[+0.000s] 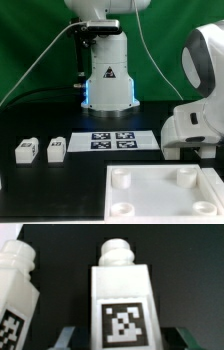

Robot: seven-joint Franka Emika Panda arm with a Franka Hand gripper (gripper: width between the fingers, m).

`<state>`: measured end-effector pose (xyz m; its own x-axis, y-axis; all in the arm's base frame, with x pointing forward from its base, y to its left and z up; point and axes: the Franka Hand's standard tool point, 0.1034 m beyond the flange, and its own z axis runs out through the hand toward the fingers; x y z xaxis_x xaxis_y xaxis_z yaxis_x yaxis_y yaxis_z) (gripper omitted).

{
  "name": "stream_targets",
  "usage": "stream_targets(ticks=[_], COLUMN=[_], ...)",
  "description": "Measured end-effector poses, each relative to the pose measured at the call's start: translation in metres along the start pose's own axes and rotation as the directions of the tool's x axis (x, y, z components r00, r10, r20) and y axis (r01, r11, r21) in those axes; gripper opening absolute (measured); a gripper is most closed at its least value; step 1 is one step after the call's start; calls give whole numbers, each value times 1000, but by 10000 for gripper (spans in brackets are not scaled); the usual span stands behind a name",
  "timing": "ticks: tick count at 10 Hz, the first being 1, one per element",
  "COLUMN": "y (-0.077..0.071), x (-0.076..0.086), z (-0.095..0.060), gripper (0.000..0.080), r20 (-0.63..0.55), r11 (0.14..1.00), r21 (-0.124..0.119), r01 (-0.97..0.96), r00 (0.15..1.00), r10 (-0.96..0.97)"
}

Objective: Assemble one leg

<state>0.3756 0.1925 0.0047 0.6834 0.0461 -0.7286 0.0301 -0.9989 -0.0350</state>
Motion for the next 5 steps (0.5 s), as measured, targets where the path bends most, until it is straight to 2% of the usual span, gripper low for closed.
stream_targets(ticks=[5], y=[0], x=[0], z=[0], gripper=[291], r20=[0], r11=[1000], r21=[0], r01=[0], r00=[1000], r10=[0])
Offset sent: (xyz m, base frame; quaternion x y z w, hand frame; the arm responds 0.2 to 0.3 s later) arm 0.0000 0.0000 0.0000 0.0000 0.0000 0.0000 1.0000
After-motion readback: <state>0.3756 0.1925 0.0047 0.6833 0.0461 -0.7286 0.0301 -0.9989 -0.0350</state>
